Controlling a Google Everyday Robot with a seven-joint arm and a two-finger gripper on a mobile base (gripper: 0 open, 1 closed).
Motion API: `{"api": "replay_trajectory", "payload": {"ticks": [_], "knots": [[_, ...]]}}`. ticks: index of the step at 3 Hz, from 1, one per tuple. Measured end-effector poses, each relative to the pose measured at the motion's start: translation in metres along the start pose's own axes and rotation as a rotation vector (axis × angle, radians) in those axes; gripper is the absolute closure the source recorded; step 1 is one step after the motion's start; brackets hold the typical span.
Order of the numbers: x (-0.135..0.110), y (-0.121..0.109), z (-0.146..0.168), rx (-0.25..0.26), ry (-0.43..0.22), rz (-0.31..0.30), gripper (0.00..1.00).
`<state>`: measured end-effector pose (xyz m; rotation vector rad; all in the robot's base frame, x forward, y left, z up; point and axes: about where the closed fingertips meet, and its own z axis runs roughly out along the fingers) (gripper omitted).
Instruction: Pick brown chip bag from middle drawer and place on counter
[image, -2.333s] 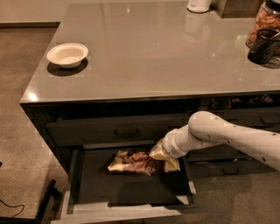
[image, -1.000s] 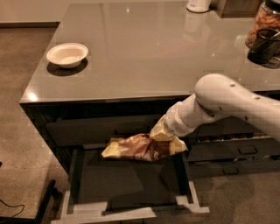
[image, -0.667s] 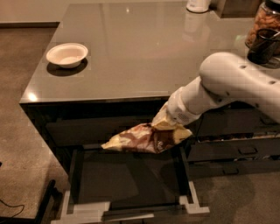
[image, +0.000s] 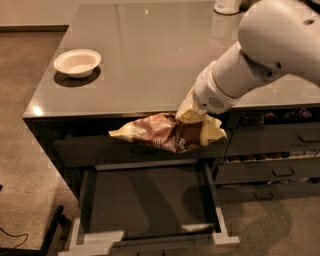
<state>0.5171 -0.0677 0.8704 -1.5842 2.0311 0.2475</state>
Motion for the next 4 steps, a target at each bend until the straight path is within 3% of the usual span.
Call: {"api": "replay_trajectory", "payload": {"ticks": [4], "knots": [[-0.072, -0.017, -0.100, 0.103, 0.091, -0.049, 1.00]]}}
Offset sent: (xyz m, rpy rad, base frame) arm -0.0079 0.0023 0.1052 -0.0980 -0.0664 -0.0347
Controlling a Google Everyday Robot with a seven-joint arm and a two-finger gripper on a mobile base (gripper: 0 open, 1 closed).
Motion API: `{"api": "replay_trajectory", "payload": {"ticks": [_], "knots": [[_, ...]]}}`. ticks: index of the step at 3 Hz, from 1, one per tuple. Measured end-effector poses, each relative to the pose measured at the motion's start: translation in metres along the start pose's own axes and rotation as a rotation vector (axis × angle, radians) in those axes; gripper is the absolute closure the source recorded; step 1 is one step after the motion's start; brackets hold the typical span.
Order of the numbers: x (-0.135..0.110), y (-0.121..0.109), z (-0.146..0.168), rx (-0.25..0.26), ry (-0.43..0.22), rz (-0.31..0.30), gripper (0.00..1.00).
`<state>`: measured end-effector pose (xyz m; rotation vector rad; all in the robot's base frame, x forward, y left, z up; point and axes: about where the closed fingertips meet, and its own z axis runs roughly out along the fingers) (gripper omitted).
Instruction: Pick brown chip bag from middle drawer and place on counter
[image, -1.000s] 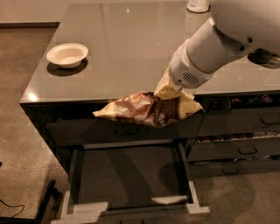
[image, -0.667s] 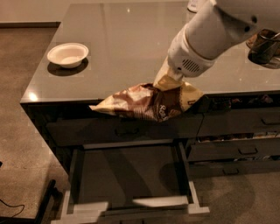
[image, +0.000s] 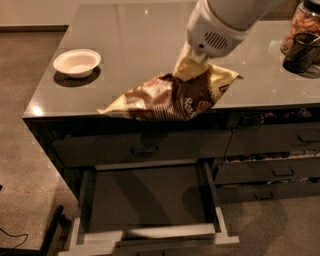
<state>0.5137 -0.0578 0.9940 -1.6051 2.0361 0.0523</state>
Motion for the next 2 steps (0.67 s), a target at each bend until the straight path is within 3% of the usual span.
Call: {"api": "replay_trajectory", "payload": {"ticks": [2], "knots": [[-0.031, -0.035, -0.027, 0.050, 0.008, -0.034, 1.00]]}}
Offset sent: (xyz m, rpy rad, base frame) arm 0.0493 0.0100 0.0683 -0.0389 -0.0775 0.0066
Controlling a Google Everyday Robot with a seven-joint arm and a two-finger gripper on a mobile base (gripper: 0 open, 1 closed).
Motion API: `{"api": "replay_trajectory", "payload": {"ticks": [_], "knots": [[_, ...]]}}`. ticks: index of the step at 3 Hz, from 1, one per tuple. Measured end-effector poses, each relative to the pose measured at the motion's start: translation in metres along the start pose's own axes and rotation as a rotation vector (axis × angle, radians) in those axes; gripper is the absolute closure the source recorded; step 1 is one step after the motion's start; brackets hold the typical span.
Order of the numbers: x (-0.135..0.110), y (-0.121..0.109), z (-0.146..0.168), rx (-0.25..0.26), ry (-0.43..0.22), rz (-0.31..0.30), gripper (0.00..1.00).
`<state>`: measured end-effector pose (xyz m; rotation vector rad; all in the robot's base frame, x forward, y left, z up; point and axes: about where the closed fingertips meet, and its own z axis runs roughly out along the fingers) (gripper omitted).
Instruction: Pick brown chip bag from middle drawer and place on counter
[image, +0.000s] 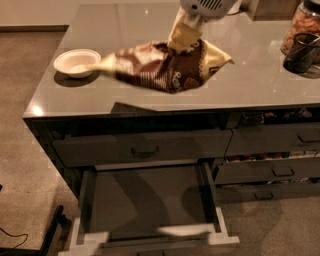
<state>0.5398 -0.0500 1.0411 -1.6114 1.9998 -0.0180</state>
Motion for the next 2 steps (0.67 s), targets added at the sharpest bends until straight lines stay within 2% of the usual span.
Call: {"api": "replay_trajectory", "payload": {"ticks": [1, 2], "knots": [[0.002, -0.020, 0.014, 0.002, -0.041, -0.009, 1.00], [0.014, -0.038, 0.049, 0.001, -0.121, -0.014, 1.00]]}}
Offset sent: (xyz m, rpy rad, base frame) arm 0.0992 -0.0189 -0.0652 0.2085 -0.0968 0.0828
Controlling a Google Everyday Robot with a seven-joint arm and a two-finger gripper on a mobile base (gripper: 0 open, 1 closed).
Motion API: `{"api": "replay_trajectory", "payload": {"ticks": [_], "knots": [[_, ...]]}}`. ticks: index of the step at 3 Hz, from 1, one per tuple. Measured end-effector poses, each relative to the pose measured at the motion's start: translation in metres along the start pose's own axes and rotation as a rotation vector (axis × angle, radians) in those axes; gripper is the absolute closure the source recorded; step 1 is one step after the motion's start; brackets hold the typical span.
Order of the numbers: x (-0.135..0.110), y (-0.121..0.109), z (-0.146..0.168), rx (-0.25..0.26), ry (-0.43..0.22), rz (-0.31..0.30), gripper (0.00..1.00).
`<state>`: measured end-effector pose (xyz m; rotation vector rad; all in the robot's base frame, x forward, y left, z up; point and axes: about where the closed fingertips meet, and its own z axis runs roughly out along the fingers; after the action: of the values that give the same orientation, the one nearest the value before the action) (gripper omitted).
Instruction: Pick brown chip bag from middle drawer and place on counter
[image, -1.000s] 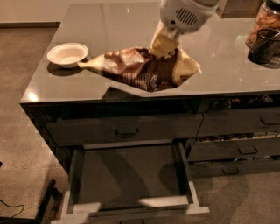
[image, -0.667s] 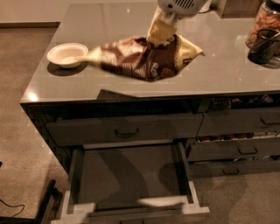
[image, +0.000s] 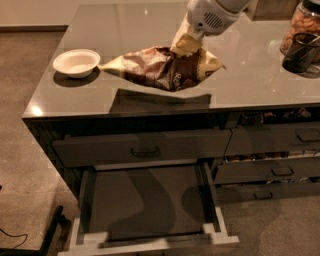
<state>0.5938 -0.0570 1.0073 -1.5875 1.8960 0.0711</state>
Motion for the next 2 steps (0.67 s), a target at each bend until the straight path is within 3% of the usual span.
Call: {"api": "replay_trajectory", "payload": {"ticks": [2], "knots": [[0.054, -0.024, 0.085, -0.001, -0.146, 0.002, 1.00]]}}
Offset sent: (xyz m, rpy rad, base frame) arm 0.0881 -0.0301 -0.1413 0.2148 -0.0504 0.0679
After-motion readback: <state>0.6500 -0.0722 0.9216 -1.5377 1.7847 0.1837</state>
